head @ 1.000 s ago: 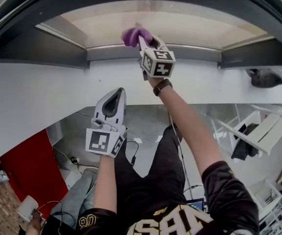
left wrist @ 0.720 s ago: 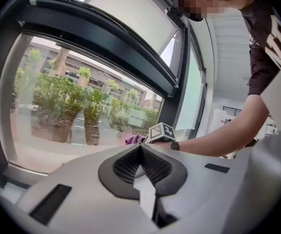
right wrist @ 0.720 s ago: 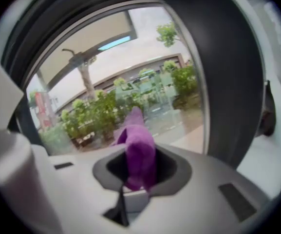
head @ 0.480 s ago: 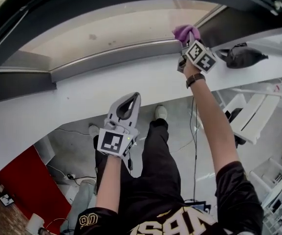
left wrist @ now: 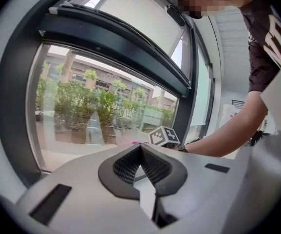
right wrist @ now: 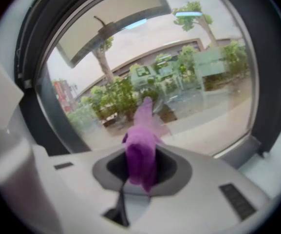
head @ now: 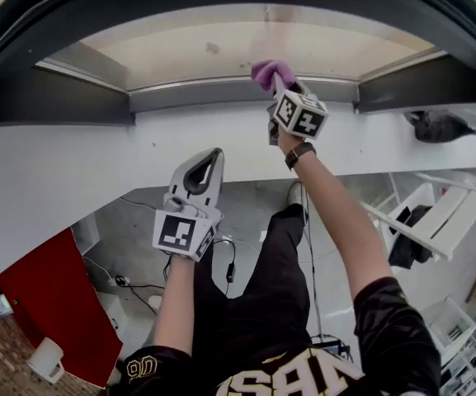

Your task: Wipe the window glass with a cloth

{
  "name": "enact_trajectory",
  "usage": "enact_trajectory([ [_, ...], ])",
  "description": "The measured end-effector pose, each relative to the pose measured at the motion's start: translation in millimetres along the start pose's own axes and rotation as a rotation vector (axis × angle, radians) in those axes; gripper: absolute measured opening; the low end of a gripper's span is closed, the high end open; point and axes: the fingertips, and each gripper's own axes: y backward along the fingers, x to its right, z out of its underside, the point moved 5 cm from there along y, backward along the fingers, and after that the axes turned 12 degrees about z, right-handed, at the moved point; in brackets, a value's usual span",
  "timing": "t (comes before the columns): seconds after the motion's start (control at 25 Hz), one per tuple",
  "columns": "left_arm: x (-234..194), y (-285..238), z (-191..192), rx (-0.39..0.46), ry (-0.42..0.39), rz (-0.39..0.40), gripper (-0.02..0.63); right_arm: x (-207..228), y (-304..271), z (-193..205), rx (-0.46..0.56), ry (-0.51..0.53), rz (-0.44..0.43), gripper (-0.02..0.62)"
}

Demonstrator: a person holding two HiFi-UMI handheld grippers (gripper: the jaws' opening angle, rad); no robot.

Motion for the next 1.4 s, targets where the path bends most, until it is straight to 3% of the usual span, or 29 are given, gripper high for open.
enact_trajectory([
  [0.32,-106.3,136.5,-8.4,0.005,-0.008,-0.25,0.012,-328.1,-25.2,115.0,-0.132,0.219,-0.447,0.082],
  [0.44,-128.7,168.8,1.2,0.011,-0.007,-0.289,0.012,-392.1,-47.0,124.3,-0.139,0.223,-0.482,0.082],
  [0.56,-136.9,184.1,9.9,0.008,0.029,-0.324,0.012,-394.6,-58.4,124.5,-0.159,0.16,-0.438,0.083],
  [0.68,-129.3,173.6,17.5,-0.001,0.058,-0.315,0.011,-328.5,-61.7,116.2,-0.183,0.083,-0.314,0.083],
  [0.84,-93.2,116.4,37.9,-0.024,0.105,-0.228,0.011,-148.9,-59.9,84.4,-0.167,-0.062,-0.064,0.082],
  [1.0,-41.6,35.7,54.9,-0.049,0.099,-0.106,0.011,24.4,-43.5,36.7,-0.092,-0.124,0.107,0.082],
  [1.2,26.8,-47.4,72.6,-0.063,0.128,0.006,0.012,217.2,-12.5,-14.6,-0.018,-0.287,0.338,0.083],
  [1.28,46.1,-68.1,77.5,-0.064,0.146,0.028,0.011,266.0,-4.9,-31.2,0.015,-0.325,0.388,0.083],
  [1.4,54.7,-85.0,78.8,-0.051,0.171,0.028,0.011,288.2,-2.3,-46.2,0.04,-0.324,0.391,0.083],
])
